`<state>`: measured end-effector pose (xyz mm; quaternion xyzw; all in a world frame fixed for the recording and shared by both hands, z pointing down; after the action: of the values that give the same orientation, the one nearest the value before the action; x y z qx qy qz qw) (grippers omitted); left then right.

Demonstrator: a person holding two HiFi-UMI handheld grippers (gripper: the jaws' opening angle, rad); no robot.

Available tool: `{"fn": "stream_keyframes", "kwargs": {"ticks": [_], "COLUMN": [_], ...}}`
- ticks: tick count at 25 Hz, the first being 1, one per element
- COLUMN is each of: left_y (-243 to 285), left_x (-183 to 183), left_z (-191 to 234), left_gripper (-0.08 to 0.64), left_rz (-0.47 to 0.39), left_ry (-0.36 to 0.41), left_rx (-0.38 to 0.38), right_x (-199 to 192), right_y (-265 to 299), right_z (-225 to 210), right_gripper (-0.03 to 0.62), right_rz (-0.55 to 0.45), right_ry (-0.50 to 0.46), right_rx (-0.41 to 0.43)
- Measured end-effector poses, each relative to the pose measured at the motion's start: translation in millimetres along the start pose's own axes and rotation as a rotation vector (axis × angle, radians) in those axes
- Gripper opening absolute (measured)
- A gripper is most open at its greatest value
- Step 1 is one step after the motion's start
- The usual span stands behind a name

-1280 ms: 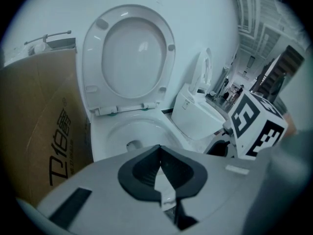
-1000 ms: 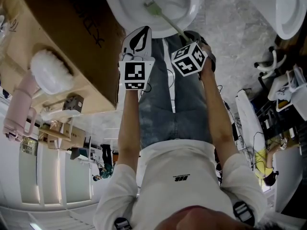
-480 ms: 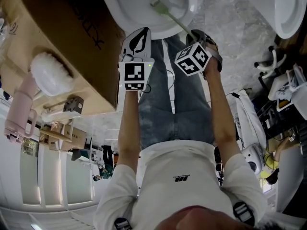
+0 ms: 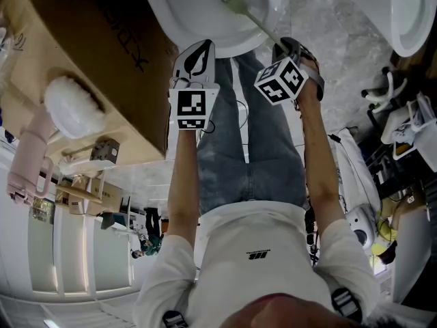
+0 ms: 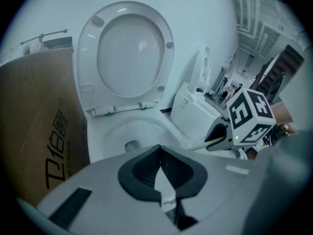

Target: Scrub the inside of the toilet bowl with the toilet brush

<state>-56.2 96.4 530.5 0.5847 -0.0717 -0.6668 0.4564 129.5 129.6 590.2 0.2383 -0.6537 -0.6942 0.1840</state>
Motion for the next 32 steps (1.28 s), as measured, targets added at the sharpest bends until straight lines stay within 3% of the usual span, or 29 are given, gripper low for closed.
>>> {"fn": "stream_keyframes", "kwargs": {"ticks": [22,32], "left_y": [10.1,11.3], "left_x": [7.9,10.2], "left_z": [7.7,16.2], "left_gripper": [0.01,0.01], "left_rz": [0.003,0.003], "left_ry": [-0.004,-0.01], "left_rx": [0.004,0.009], "right_x": [18.4,34.2], "right_y": [4.1,4.9], "right_z": [-59.5,-81.0], "right_gripper": [0.071,0.071], "right_rz": [-0.01,-0.011], "right_ry": [-0.069,-0.029], "right_rx": [-0.091,-0.103]}}
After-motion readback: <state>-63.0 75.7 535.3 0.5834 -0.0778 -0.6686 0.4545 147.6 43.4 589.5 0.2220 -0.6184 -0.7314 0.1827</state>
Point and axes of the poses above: the fingertips, and each gripper's own axes: y forward along the fingers, z to its left, x out of its top, the point moved 3 cm from there along -y, backward along the fingers, and after that the axes turned 9 degrees about -z, right-handed, at the moved point
